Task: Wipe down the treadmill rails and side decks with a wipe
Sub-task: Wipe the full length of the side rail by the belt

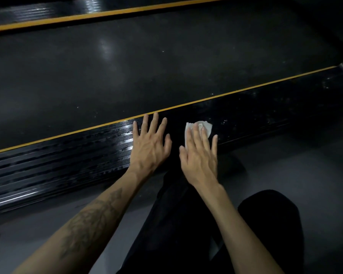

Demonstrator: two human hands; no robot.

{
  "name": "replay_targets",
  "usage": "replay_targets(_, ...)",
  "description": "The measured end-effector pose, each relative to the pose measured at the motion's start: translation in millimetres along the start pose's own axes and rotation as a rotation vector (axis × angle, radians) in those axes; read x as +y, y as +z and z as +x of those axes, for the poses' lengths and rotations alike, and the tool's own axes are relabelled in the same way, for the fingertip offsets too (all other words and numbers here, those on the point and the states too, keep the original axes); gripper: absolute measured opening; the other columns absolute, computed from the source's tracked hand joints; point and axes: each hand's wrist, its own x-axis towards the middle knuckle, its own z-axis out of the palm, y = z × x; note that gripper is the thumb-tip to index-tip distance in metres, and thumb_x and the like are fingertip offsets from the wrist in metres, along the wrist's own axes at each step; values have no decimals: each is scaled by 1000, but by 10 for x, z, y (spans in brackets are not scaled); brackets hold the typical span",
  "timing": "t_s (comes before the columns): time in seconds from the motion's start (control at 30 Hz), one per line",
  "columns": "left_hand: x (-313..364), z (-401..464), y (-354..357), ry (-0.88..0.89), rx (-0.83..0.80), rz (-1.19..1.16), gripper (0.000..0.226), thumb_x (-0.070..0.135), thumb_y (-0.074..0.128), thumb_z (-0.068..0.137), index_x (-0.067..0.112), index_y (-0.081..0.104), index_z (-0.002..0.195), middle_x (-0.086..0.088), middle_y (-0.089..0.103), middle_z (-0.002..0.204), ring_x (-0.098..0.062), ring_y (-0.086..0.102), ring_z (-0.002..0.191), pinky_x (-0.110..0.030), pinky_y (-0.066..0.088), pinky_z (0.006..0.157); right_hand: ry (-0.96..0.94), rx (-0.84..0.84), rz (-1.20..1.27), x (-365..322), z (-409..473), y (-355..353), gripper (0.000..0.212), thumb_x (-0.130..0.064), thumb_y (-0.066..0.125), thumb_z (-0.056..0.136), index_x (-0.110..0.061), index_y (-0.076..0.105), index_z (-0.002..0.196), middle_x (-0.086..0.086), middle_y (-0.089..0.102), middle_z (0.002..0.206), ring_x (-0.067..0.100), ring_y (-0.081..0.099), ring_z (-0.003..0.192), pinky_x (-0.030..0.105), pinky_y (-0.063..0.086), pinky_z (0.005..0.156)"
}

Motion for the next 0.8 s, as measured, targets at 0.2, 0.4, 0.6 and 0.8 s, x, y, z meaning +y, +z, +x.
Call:
replay_targets(0.2,7,-12,-10,32,12,-32,68,51,21,100,20,38,158,-8,27,168,-30,14,158,-58,11,126,-65,-29,-52,120,244,-23,65,-41,17,103,-19,25,163,3,19,171,20,14,158,56,-2,126)
replay_targets(0.4,25,-7,-9,32,7,-30,68,49,22,99,19,38,158,-9,27,168,-31,15,158,-58,11,126,-12,11,28,17,-41,9,67,-41,23,103,-15,18,164,5,12,171,20,5,159,50,-6,127)
replay_targets(0.6,32,-14,-11,35,8,-30,69,49,21,99,18,38,158,-10,27,168,-32,15,158,-58,11,126,-97,-21,-34,179,187,-4,63,-42,20,105,-20,23,164,0,17,171,20,13,159,57,-1,127)
replay_targets(0.8,31,-1,-12,36,-14,-22,70,49,19,99,18,35,159,-10,24,169,-32,12,158,-59,10,126,10,55,34,7,-145,64,65,-41,24,106,-14,18,164,4,11,172,19,5,159,52,-3,128)
